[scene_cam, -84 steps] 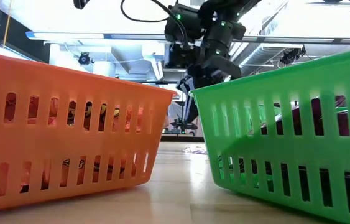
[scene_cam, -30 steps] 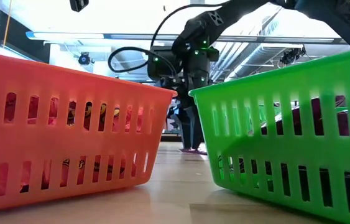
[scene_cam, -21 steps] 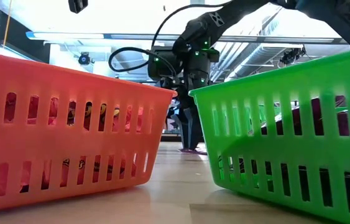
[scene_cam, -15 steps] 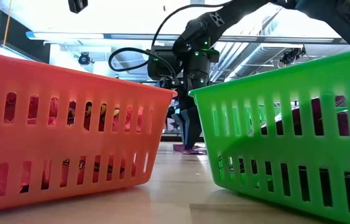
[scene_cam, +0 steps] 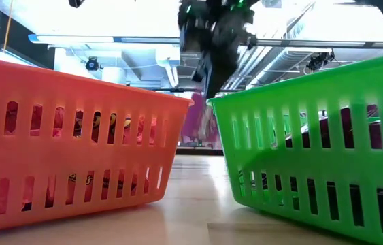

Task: Sort candy by brand, put in halloween buckets
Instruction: Put the purple candy into the green bin

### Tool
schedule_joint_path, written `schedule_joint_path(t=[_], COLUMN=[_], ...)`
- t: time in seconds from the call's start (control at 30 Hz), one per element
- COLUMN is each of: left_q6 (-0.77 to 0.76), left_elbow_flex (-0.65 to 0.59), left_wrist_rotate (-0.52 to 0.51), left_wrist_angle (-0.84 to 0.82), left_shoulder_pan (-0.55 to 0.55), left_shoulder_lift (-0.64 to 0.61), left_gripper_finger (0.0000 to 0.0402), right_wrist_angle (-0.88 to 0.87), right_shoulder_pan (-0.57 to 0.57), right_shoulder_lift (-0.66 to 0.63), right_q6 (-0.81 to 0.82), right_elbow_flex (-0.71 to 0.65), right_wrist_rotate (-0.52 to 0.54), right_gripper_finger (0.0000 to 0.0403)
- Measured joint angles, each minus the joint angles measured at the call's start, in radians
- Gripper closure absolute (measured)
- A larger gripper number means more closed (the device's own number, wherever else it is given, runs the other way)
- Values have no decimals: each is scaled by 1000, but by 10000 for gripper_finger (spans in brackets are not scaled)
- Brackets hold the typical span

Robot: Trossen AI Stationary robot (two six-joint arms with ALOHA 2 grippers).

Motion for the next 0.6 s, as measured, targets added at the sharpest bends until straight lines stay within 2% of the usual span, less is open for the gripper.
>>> schedule_joint_path(t=[0.13,0.27,0.47,0.6], left_q6=[5,13,118,134], left_elbow_flex=[0,0,0,0], left_wrist_rotate=[1,14,74,110], left_wrist_angle=[5,4,18,54], left_shoulder_pan=[36,61,97,131], left_shoulder_lift=[4,53,149,194], left_gripper_finger=[401,401,401,401], right_wrist_angle=[2,19,182,351], right_shoulder_pan=[12,71,249,375], right_shoulder_lift=[-126,-235,-394,-437], right_q6=[106,234,525,709], right_elbow_flex=[-42,-175,-405,-453], right_wrist_rotate=[-85,-127,-193,-195], right_gripper_finger=[403,403,403,403])
